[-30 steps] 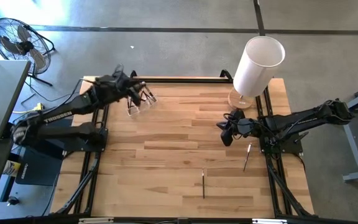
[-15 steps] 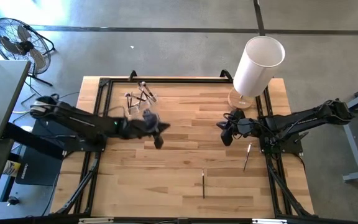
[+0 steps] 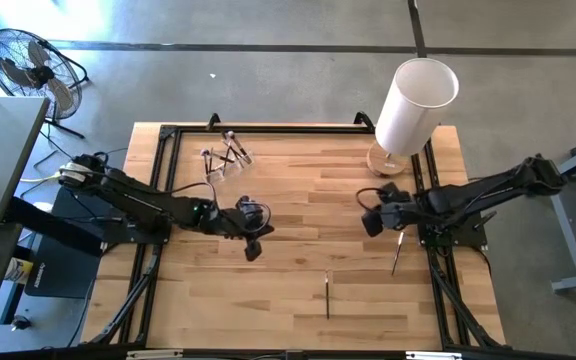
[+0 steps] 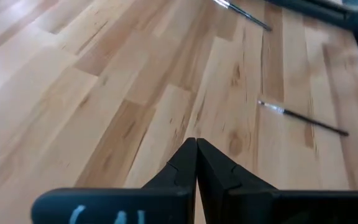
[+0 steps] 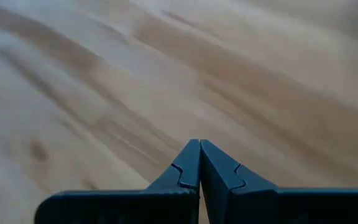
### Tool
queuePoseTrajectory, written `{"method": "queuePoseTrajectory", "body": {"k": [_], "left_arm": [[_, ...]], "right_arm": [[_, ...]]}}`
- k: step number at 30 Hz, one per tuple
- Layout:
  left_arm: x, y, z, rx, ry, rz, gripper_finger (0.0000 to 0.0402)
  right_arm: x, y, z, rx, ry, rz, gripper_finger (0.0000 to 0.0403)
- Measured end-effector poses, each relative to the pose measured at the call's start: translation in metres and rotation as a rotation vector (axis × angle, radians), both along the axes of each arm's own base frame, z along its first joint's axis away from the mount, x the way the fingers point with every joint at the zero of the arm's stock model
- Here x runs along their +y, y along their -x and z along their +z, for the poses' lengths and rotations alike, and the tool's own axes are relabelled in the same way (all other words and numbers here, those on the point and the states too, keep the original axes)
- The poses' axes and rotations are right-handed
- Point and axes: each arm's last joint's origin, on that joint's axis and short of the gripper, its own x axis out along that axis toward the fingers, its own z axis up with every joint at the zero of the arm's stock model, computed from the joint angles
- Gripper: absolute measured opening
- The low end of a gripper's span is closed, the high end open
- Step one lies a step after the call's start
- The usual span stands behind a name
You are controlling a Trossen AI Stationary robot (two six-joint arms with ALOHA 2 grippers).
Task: Put items in baskets/containers
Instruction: Put the eyeshadow brush into the transparent organizer
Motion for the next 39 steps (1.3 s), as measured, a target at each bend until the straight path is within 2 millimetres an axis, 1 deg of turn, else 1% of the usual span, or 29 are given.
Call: {"method": "queuePoseTrajectory", "body": {"k": [4,7,11,14,19,24,27,32,35,39], "left_arm": [[-0.001,0.001,-0.002,0.028,-0.014,-0.042,0.0003],[-0.001,0.003,-0.004,0.057,-0.034,-0.069,0.0003],[0.000,0.005,-0.007,0.100,-0.065,-0.089,0.0003],[0.000,0.006,-0.009,0.125,-0.106,-0.112,0.0003],[0.000,0.007,-0.009,0.134,-0.124,-0.124,0.0003],[0.000,0.008,-0.010,0.148,-0.119,-0.135,0.0003],[0.000,0.009,-0.012,0.167,-0.121,-0.138,0.0003],[0.000,0.011,-0.014,0.195,-0.111,-0.157,0.0003],[0.000,0.012,-0.015,0.212,-0.100,-0.179,0.0003],[-0.001,0.013,-0.016,0.227,-0.104,-0.214,0.0003]], "right_arm": [[0.003,0.020,-0.007,0.176,-0.155,-0.154,0.0001],[0.005,0.029,-0.012,0.300,-0.272,-0.256,0.0000],[0.006,0.025,-0.017,0.347,-0.350,-0.332,0.0000],[0.007,0.021,-0.025,0.407,-0.371,-0.380,0.0000],[0.010,0.013,-0.041,0.501,-0.355,-0.497,0.0000],[0.012,0.009,-0.054,0.530,-0.259,-0.626,0.0000],[0.012,0.006,-0.063,0.562,-0.212,-0.674,0.0000],[0.015,0.004,-0.077,0.650,-0.183,-0.748,0.0000],[0.021,0.001,-0.081,0.669,-0.157,-0.778,0.0000],[0.025,-0.005,-0.077,0.739,-0.127,-0.792,0.0000]]}}
